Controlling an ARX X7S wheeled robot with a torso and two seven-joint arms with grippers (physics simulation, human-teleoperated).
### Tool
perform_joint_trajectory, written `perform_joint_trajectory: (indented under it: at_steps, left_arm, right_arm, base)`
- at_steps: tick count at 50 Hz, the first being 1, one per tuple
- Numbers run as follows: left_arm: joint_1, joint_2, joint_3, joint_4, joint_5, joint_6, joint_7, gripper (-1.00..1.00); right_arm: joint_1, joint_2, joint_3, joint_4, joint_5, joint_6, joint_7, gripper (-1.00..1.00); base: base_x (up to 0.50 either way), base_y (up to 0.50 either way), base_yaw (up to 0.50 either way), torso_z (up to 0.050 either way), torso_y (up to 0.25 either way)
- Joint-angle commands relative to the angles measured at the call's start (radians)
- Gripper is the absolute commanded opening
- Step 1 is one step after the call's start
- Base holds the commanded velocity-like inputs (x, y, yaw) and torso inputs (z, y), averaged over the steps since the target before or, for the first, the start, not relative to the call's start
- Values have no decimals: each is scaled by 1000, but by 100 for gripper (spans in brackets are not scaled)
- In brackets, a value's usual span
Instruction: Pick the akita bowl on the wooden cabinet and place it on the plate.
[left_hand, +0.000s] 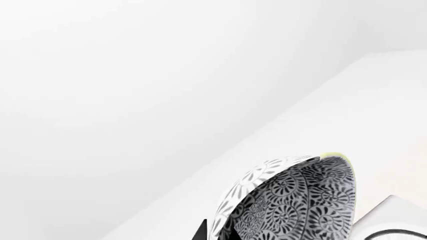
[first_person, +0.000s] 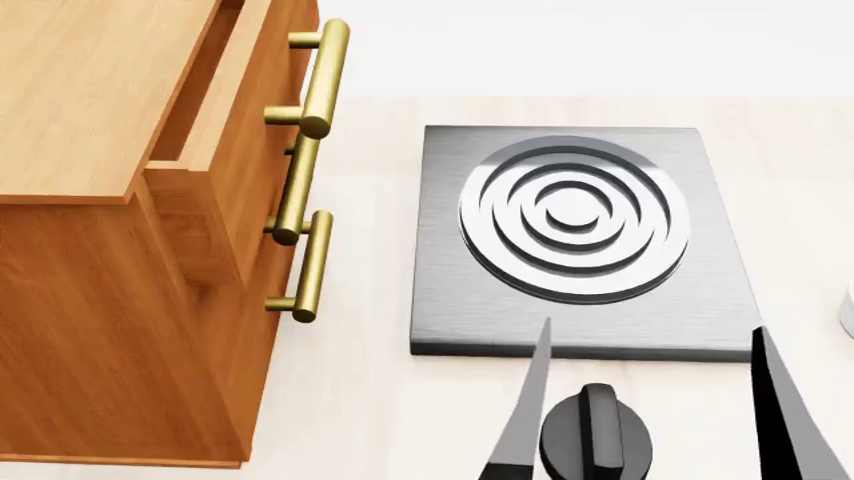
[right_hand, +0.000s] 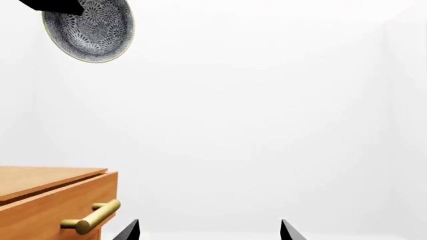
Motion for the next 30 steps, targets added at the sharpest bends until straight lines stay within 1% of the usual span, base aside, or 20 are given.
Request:
perform_joint_trajectory:
  at_steps: [1, 8, 14, 19, 22, 30]
  left_arm:
    - [8, -28, -56, 111, -30, -53, -74, -100]
    - [30, -25, -64, 163, -46, -70, -95, -100]
    - [58, -31, -88, 247, -88, -77, -144, -100]
    - [84, -32, -98, 276, -109, -77, -164, -100]
    - [94, -32, -103, 293, -115, -74, -172, -100]
    - [106, -40, -121, 362, -144, -79, -221, -100]
  right_arm:
    - [6, 3, -12, -28, -8, 22, 11, 100]
    - [8, 10, -11, -42, -1, 29, 21, 100]
    - [22, 12, -21, -60, -4, 65, 36, 100]
    - [32, 23, -21, -76, 6, 82, 69, 100]
    - [57, 58, -57, -78, 16, 87, 122, 100]
    - [174, 213, -217, -78, 97, 47, 318, 100]
  base:
    - [0, 0, 0, 0, 0]
    - [0, 0, 0, 0, 0]
    - [0, 0, 0, 0, 0]
    - [0, 0, 0, 0, 0]
    - [0, 0, 0, 0, 0]
    - [0, 0, 0, 0, 0]
